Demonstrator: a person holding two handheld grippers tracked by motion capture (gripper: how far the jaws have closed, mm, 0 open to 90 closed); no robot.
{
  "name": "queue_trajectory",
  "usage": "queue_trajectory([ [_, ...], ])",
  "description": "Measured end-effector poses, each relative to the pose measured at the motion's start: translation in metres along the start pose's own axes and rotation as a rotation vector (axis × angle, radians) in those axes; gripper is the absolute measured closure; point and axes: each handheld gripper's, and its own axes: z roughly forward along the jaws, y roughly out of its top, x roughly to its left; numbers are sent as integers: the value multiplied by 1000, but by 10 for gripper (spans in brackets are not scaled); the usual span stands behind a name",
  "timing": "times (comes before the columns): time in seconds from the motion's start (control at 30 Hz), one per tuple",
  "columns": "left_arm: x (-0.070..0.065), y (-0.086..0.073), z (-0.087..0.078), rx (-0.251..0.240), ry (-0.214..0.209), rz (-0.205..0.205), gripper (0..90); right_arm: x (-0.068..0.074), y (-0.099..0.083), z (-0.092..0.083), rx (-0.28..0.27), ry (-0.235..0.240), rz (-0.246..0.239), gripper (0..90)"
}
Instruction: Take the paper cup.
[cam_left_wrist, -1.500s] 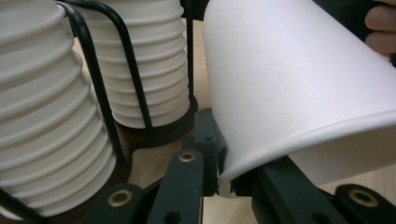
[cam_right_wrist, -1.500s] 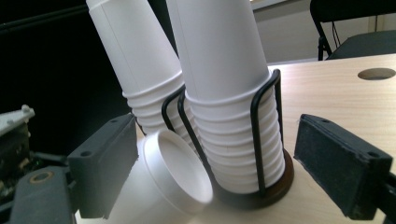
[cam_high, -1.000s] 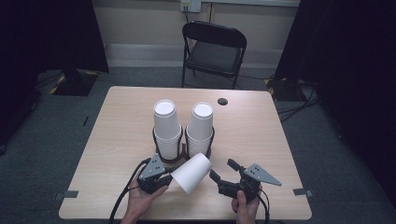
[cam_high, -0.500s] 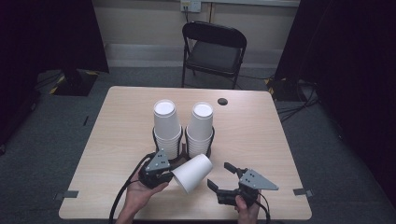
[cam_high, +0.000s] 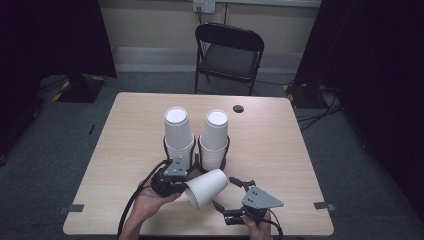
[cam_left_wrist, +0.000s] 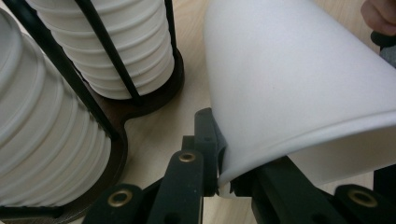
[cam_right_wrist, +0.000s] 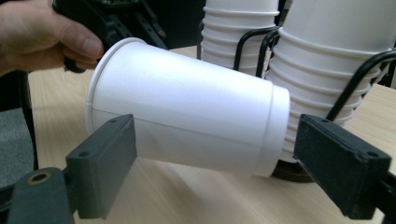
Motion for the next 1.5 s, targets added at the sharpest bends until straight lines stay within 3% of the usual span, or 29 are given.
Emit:
queue_trajectory([
  [0.2,0,2,2,43,-11,27,846,0,4,-1,8,22,-33,126],
  [0.37,-2,8,3,75,-31,55,846,1,10,3,26,44,-97,127],
  [0.6,-4,13,4,89,-60,61,847,2,14,6,47,80,-142,125],
  [0.67,-3,14,4,111,-62,87,847,4,13,7,54,93,-153,122],
  [0.8,-4,11,5,94,-79,57,847,3,13,10,105,86,-126,109],
  [1.0,0,10,2,57,-106,25,854,5,11,12,137,106,-171,84],
  [1.13,1,10,1,38,-117,-8,871,6,9,14,146,121,-158,94],
  [1.17,1,11,1,21,-118,-35,871,7,9,15,148,135,-157,97],
  [1.4,2,12,5,32,-111,-63,876,12,8,23,156,142,-192,82],
  [1.5,5,13,6,36,-114,-77,872,16,8,30,191,139,-184,79],
])
